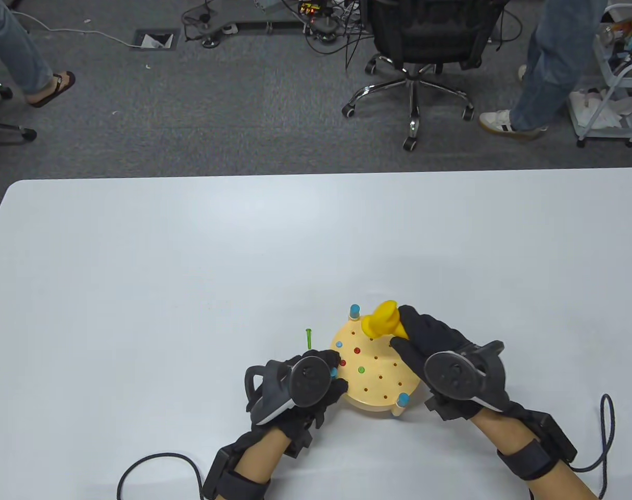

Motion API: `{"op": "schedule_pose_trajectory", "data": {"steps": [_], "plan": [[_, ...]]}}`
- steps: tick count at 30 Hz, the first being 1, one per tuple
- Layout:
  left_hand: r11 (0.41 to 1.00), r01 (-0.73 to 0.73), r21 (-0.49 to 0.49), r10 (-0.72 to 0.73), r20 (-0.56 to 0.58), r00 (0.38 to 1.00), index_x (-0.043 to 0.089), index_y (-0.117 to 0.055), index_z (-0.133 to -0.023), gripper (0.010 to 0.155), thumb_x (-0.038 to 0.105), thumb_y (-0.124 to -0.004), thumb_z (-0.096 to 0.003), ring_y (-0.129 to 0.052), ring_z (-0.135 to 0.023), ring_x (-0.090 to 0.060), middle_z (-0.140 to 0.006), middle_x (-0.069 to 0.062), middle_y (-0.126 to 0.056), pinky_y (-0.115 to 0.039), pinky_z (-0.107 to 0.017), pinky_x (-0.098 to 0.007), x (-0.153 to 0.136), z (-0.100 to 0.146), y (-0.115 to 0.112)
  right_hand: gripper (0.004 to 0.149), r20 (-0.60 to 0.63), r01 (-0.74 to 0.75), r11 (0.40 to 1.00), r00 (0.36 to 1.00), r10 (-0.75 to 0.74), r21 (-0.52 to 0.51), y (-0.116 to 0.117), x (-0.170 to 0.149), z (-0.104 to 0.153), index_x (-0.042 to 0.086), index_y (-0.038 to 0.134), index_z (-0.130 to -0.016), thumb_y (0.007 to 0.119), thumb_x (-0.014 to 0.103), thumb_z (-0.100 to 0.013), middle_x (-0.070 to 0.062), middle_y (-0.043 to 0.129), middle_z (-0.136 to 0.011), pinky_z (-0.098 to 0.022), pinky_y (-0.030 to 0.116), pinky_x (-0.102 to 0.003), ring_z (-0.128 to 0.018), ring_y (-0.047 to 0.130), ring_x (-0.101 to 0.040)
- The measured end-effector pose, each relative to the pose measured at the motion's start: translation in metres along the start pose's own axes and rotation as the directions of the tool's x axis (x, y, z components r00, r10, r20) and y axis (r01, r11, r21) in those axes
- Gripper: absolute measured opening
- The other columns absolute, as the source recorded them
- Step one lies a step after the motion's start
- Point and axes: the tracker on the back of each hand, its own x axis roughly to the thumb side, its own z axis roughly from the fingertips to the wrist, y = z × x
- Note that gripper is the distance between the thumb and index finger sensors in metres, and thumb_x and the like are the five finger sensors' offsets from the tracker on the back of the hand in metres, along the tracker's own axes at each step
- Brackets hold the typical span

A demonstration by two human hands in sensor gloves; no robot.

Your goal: Hammer toy nails into tap bench

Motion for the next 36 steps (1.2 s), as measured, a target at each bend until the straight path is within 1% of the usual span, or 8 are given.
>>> {"op": "schedule_pose_trajectory", "data": {"steps": [2, 5, 7, 10, 14, 19, 28, 36], "plan": [[0.993, -0.119, 0.015, 0.119, 0.003, 0.993, 0.015, -0.07, -0.094, 0.066, 0.043, -0.084, -0.0367, -0.096, -0.05, -0.02, -0.084, -0.018, -0.088, -0.081, -0.036, -0.042, -0.014, 0.011, 0.02, 0.065, -0.05, 0.063, 0.997, 0.997, -0.065, -0.04, -0.013, -0.025, 0.013, 0.009, 0.068, -0.097, 0.064, 0.048, -0.044, -0.008, 0.091, -0.069, -0.027, 0.087, -0.029, -0.038, 0.1, -0.02], [0.978, -0.166, 0.124, 0.189, -0.212, 0.959, 0.015, -0.077, -0.089, 0.051, 0.033, -0.082, -0.0412, -0.098, -0.044, -0.021, -0.077, -0.019, -0.093, -0.081, -0.033, -0.041, -0.043, 0.011, 0.033, 0.065, -0.111, 0.071, 0.994, 0.991, -0.08, -0.082, -0.026, -0.056, 0.03, 0.009, 0.068, -0.097, 0.064, 0.049, -0.045, -0.008, 0.091, -0.069, -0.027, 0.087, -0.029, -0.038, 0.1, -0.02], [0.985, -0.126, 0.116, 0.16, -0.352, 0.922, 0.013, -0.079, -0.087, 0.05, 0.032, -0.082, -0.041, -0.097, -0.041, -0.023, -0.073, -0.021, -0.094, -0.08, -0.031, -0.042, -0.052, -0.002, 0.023, 0.065, -0.156, 0.088, 0.99, 0.982, -0.104, -0.108, -0.029, -0.075, 0.04, 0.009, 0.068, -0.097, 0.064, 0.049, -0.045, -0.008, 0.091, -0.069, -0.026, 0.087, -0.029, -0.038, 0.1, -0.02], [1.0, -0.021, 0.007, 0.022, -0.449, 0.893, 0.013, -0.076, -0.088, 0.053, 0.035, -0.083, -0.0404, -0.096, -0.043, -0.023, -0.074, -0.02, -0.092, -0.08, -0.032, -0.042, -0.055, -0.034, 0.001, 0.065, -0.204, 0.11, 0.988, 0.97, -0.131, -0.11, -0.032, -0.093, 0.045, 0.009, 0.068, -0.096, 0.064, 0.049, -0.045, -0.008, 0.091, -0.069, -0.026, 0.086, -0.029, -0.038, 0.1, -0.02], [0.994, 0.105, -0.04, -0.11, -0.53, 0.841, 0.015, -0.076, -0.087, 0.057, 0.041, -0.084, -0.0376, -0.095, -0.043, -0.02, -0.072, -0.017, -0.092, -0.079, -0.033, -0.041, -0.051, -0.073, -0.014, 0.065, -0.21, 0.14, 0.983, 0.964, -0.162, -0.119, -0.033, -0.096, 0.045, 0.009, 0.068, -0.096, 0.064, 0.049, -0.045, -0.008, 0.091, -0.069, -0.026, 0.086, -0.029, -0.038, 0.1, -0.02], [0.976, 0.203, -0.073, -0.208, -0.575, 0.791, 0.017, -0.079, -0.085, 0.059, 0.045, -0.087, -0.0334, -0.096, -0.039, -0.018, -0.066, -0.014, -0.097, -0.081, -0.032, -0.04, -0.053, -0.097, -0.026, 0.065, -0.167, 0.099, 0.991, 0.979, -0.113, -0.091, -0.029, -0.093, 0.047, 0.01, 0.069, -0.096, 0.063, 0.049, -0.045, -0.008, 0.091, -0.068, -0.026, 0.087, -0.029, -0.037, 0.1, -0.02], [0.938, 0.339, -0.068, -0.313, -0.585, 0.749, 0.016, -0.083, -0.083, 0.052, 0.031, -0.092, -0.0342, -0.102, -0.032, -0.01, -0.06, -0.011, -0.102, -0.087, -0.024, -0.033, -0.045, -0.095, -0.029, 0.065, -0.154, 0.101, 0.992, 0.982, -0.112, -0.076, -0.025, -0.091, 0.048, 0.01, 0.069, -0.096, 0.063, 0.05, -0.045, -0.008, 0.092, -0.068, -0.026, 0.087, -0.029, -0.037, 0.1, -0.02], [0.982, 0.181, -0.046, -0.176, -0.554, 0.814, 0.005, -0.073, -0.089, 0.06, 0.028, -0.084, -0.0345, -0.092, -0.021, -0.005, -0.061, -0.017, -0.096, -0.085, -0.024, -0.035, -0.06, -0.085, -0.025, 0.065, -0.147, 0.116, 0.991, 0.981, -0.126, -0.071, -0.023, -0.091, 0.048, 0.01, 0.069, -0.096, 0.063, 0.05, -0.045, -0.008, 0.092, -0.068, -0.026, 0.087, -0.029, -0.036, 0.1, -0.02]]}}
